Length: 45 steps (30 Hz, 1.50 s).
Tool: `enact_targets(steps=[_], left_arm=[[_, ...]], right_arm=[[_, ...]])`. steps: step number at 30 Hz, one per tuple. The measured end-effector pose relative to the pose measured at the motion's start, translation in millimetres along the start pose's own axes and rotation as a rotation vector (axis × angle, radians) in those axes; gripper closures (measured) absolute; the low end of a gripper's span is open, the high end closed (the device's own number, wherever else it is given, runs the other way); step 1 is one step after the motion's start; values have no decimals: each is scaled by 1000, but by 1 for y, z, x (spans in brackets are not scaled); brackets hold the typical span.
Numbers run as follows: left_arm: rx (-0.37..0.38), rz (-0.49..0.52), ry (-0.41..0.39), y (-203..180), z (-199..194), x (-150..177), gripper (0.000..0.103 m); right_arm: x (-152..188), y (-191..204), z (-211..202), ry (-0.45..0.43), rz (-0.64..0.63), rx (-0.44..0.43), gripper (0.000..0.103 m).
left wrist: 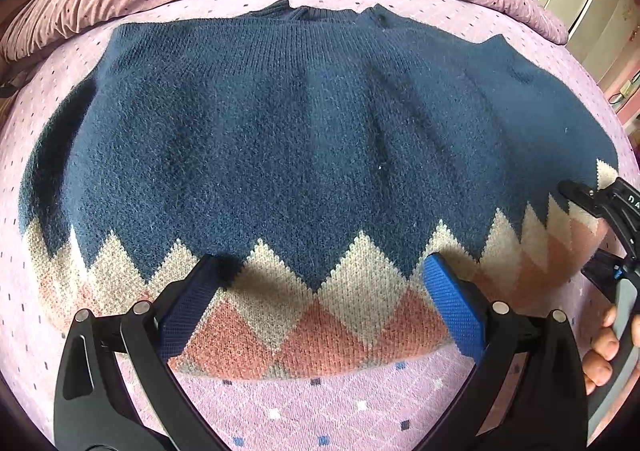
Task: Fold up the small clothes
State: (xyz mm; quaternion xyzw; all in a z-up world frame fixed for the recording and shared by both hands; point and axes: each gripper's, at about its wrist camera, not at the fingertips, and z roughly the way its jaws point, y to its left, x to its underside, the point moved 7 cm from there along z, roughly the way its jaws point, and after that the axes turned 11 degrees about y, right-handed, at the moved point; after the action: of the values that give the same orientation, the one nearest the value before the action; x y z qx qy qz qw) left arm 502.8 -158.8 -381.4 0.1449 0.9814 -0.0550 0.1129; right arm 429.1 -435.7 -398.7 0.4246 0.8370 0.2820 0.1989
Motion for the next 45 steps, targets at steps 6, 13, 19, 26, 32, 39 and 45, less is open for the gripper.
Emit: enact_targets(steps=[6, 13, 19, 26, 32, 39, 45], left_arm=[[9, 0, 5, 1, 4, 1, 3], [17, -6, 8, 2, 11, 2, 3], [22, -3, -2, 4, 17, 1, 3], [88, -33, -43, 10, 2, 2, 4], [149, -108, -117, 88, -62, 1, 5], [-55, -185, -157, 237, -89, 4, 4], [-128, -314, -162, 346, -98, 19, 4]], right_arm=[[4, 18, -4, -56, -116, 69, 65], [10, 59, -23, -134, -229, 136, 69], [16, 114, -40, -176, -349, 135, 71], [33, 179, -52, -223, -492, 146, 72], [74, 222, -49, -269, -623, 200, 72], [140, 276, -8, -240, -753, 236, 72], [192, 301, 39, -148, -813, 243, 73]])
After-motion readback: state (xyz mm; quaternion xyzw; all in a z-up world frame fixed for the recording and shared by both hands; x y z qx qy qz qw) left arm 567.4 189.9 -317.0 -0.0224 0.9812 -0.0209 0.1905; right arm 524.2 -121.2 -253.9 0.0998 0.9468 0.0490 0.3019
